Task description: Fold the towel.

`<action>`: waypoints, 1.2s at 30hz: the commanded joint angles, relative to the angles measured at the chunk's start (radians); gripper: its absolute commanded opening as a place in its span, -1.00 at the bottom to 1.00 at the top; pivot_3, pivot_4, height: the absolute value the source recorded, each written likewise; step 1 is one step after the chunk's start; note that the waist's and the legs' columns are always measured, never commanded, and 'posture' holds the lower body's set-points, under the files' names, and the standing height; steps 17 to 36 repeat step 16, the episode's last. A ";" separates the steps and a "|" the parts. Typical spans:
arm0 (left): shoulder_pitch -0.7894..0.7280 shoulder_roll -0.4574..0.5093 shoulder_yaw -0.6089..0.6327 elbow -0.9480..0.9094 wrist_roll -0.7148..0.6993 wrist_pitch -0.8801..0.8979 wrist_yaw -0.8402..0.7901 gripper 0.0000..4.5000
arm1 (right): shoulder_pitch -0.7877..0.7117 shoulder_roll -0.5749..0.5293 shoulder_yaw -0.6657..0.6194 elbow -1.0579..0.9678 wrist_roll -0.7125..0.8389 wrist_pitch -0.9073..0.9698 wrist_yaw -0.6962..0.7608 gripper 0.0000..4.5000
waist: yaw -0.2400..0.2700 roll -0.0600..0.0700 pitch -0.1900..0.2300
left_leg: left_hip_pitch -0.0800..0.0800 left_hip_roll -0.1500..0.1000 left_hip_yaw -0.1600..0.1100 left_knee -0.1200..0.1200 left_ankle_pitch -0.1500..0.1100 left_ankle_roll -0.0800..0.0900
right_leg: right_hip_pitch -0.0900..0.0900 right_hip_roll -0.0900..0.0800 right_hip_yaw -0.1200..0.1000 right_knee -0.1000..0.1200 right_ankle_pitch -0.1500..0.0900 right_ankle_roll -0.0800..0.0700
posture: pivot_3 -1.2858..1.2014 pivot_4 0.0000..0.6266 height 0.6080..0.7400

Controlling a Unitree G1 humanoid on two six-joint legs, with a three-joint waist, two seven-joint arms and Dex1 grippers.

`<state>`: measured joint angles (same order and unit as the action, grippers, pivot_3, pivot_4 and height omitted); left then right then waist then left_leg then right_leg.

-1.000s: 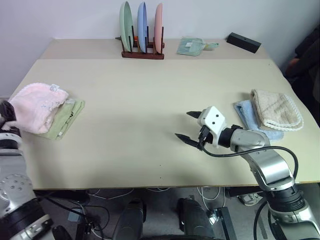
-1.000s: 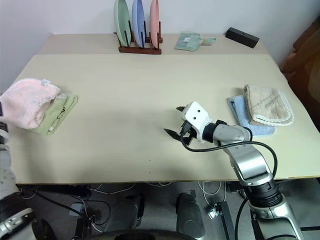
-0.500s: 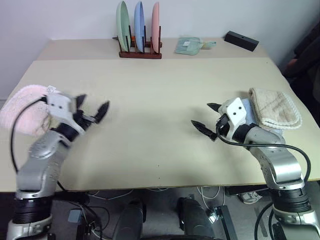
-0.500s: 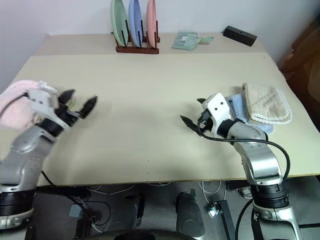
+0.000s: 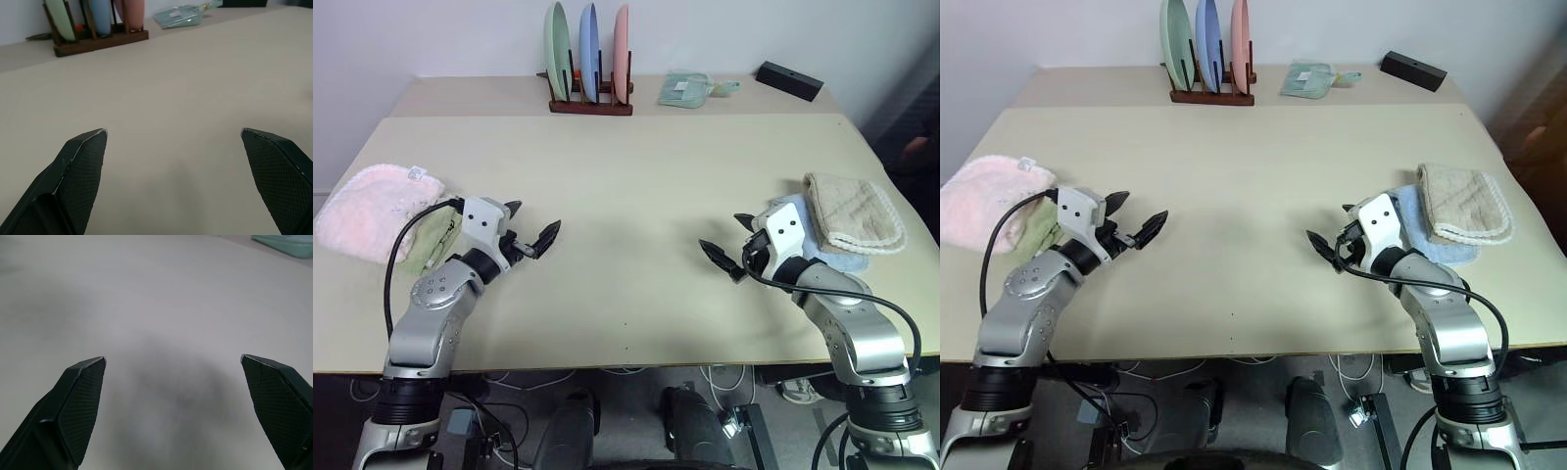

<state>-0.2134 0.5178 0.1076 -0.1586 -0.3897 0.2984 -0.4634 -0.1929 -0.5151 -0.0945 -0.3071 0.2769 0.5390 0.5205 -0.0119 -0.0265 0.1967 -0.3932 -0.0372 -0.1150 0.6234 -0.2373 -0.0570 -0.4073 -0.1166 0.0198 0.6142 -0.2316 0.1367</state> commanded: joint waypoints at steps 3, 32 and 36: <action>-0.006 -0.007 -0.003 -0.019 0.027 -0.019 -0.026 0.99 | 0.036 0.011 -0.032 -0.092 0.021 0.015 -0.036 1.00 | -0.001 0.000 0.000 | 0.000 0.000 0.000 0.000 0.000 0.000 | 0.000 0.000 0.000 0.000 0.000 0.000 | 0.03 -0.52 1.00; -0.040 -0.054 -0.011 0.021 0.077 -0.041 -0.040 0.99 | 0.044 0.009 -0.031 -0.118 0.029 0.036 -0.066 1.00 | -0.001 0.000 0.000 | 0.000 0.000 0.000 0.000 0.000 0.000 | 0.000 0.000 0.000 0.000 0.000 0.000 | 0.03 -0.52 1.00; -0.040 -0.054 -0.011 0.021 0.077 -0.041 -0.040 0.99 | 0.044 0.009 -0.031 -0.118 0.029 0.036 -0.066 1.00 | -0.001 0.000 0.000 | 0.000 0.000 0.000 0.000 0.000 0.000 | 0.000 0.000 0.000 0.000 0.000 0.000 | 0.03 -0.52 1.00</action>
